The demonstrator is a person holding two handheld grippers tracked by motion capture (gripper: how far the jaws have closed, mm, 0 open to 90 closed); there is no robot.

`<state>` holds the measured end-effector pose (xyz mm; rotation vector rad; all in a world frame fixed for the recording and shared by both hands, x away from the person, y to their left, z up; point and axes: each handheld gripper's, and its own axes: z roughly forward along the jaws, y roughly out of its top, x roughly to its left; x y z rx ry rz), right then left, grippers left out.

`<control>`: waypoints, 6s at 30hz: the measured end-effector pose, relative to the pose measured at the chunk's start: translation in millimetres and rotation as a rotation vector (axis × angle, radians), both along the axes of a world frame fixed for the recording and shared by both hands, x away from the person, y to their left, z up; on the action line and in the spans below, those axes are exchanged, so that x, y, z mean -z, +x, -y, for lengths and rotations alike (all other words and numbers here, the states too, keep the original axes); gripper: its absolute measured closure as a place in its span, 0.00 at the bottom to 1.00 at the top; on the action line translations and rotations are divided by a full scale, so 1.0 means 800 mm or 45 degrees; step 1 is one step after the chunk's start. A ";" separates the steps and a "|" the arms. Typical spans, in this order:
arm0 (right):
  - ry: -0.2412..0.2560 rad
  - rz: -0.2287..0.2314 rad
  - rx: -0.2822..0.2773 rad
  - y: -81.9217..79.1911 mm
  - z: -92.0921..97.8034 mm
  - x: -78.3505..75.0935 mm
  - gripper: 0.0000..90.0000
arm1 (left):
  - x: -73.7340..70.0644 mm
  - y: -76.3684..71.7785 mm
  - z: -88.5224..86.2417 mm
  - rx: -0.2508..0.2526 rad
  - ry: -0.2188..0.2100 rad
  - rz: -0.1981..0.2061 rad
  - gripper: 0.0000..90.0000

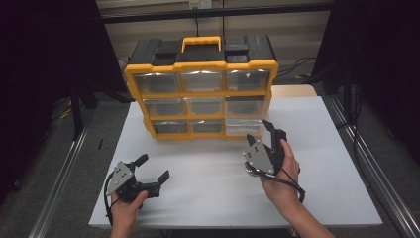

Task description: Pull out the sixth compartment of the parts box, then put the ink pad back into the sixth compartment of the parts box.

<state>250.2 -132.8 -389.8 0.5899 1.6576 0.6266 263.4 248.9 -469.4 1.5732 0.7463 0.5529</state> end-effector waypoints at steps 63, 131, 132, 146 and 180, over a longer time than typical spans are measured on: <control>0.917 -0.666 -0.175 0.024 0.086 0.088 0.04 | 0.000 0.000 -0.003 -0.007 0.020 0.009 0.03; 0.600 -1.124 -0.255 0.046 0.072 0.111 0.33 | 0.001 0.001 -0.003 -0.005 -0.012 0.001 0.03; 0.584 -1.115 -0.270 0.045 0.073 0.109 0.33 | 0.001 0.002 -0.004 -0.001 0.006 0.005 0.03; 0.579 -1.191 -0.310 0.038 0.083 0.082 0.33 | 0.001 0.002 -0.004 0.015 -0.003 0.000 0.03; 0.416 -1.302 -0.334 0.040 0.099 0.025 0.33 | 0.001 0.004 -0.003 0.009 -0.004 0.005 0.03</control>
